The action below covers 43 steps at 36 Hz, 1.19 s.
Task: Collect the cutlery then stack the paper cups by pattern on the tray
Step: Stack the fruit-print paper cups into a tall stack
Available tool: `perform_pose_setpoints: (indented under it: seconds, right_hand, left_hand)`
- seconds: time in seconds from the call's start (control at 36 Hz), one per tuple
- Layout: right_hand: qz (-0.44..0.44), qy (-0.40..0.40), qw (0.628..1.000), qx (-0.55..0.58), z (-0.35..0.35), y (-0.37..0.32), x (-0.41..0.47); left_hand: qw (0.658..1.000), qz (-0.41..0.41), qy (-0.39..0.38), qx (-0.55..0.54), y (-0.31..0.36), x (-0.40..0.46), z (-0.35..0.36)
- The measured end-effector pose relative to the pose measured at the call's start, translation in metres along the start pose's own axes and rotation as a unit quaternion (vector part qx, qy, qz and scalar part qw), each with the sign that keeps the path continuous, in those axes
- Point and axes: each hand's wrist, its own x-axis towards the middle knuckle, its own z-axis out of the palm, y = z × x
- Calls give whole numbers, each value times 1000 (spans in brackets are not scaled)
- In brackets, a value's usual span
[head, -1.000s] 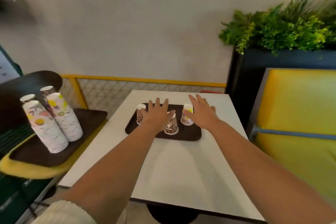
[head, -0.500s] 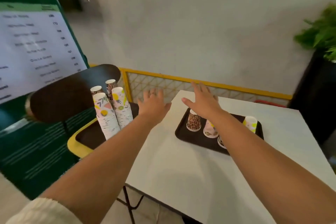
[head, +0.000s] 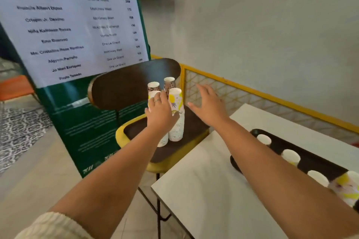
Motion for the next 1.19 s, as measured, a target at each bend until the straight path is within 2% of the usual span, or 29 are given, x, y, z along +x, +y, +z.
perform_pose_setpoints:
  seconds: [0.19,0.44,0.56,0.75,0.89,1.19]
  right_hand:
    - [-31,25,998,52,53,-26,40]
    - [-46,8,990,135,133,-60,80]
    - [-34,5,994,104,157,-65,94]
    - [-28,63,997,19,179,-59,110]
    - [-49,113,989,78,185,-53,96]
    - [-34,135,982,128,177,-44,77]
  left_hand:
    - [994,-42,14,-97,-54,46,22]
    - [988,40,-36,-146,-107,89,58]
    - [979,89,-45,-179,-126,104,71]
    - [954,111,-46,-274,-151,118,92]
    - [936,92,-56,-334,-163,107,107]
    - [929,11,-149,-339,-191,83,158]
